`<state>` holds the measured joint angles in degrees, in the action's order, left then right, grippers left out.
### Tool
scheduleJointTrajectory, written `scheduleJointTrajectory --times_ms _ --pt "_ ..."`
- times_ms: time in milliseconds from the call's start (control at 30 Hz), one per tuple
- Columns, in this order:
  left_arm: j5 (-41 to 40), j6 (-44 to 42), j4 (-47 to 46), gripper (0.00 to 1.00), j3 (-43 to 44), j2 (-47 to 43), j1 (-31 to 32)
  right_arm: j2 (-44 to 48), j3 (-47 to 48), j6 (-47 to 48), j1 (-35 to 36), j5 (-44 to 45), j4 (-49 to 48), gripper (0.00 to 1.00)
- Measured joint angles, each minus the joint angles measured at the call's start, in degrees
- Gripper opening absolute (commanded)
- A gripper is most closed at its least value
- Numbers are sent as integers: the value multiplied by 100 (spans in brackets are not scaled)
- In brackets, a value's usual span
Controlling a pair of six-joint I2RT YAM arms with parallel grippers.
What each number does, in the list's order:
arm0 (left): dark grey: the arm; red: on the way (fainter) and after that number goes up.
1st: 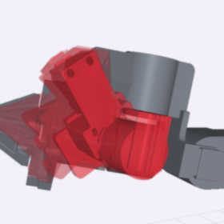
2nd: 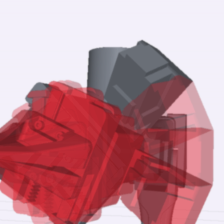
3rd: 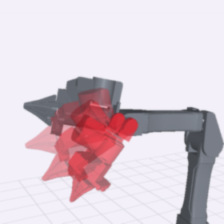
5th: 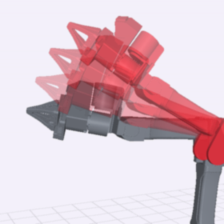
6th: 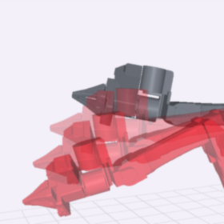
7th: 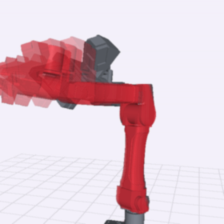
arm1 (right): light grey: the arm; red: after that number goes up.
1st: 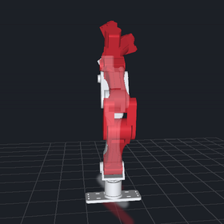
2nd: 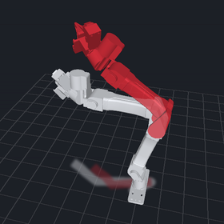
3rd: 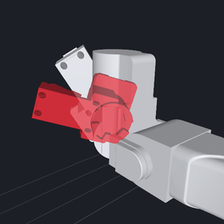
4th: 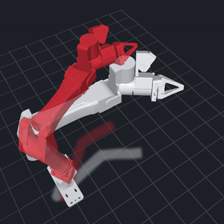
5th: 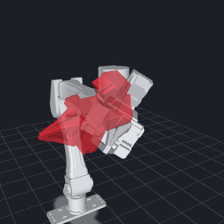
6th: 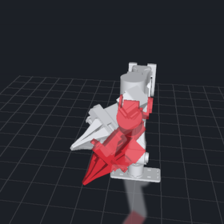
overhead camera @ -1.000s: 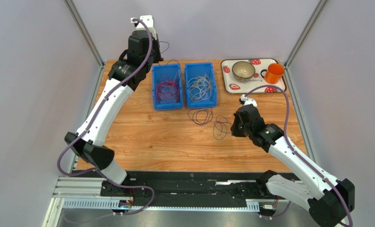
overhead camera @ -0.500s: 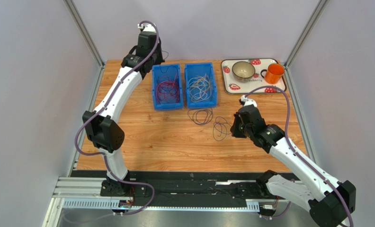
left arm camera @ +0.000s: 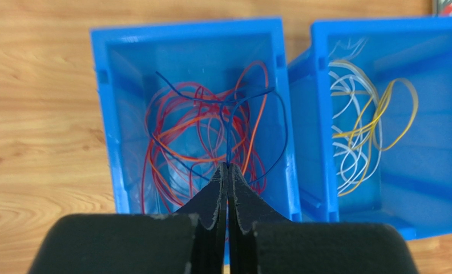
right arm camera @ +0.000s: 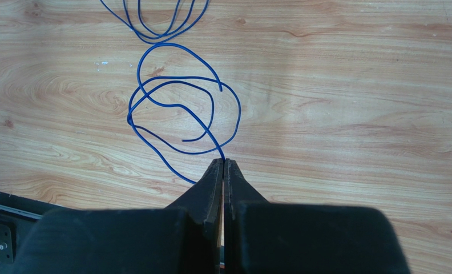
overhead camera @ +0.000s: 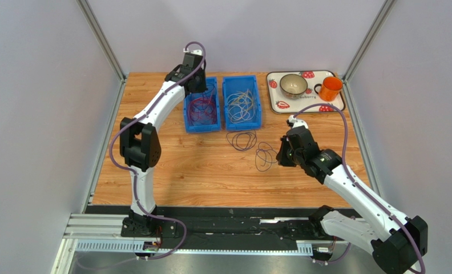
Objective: Untangle the cables
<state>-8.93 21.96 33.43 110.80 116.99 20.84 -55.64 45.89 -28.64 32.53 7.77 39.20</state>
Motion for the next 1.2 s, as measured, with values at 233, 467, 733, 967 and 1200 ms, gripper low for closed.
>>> scheduleJointTrajectory --times_ms 233,467,733,967,1200 --pt "326 140 -101 0 -444 94 -31 -48 35 0 2 -90 -4 0" --pt "507 299 -490 0 -1102 146 -31 -63 35 -2 2 -144 -4 0" --pt "796 455 -708 33 -1709 197 -31 -66 44 -13 44 -192 -2 0" --pt "855 496 -994 64 -2317 -328 -31 -28 179 -24 85 -251 -7 0" --pt "621 452 -1161 61 -2940 -2144 59 111 396 -24 155 -385 -48 0"
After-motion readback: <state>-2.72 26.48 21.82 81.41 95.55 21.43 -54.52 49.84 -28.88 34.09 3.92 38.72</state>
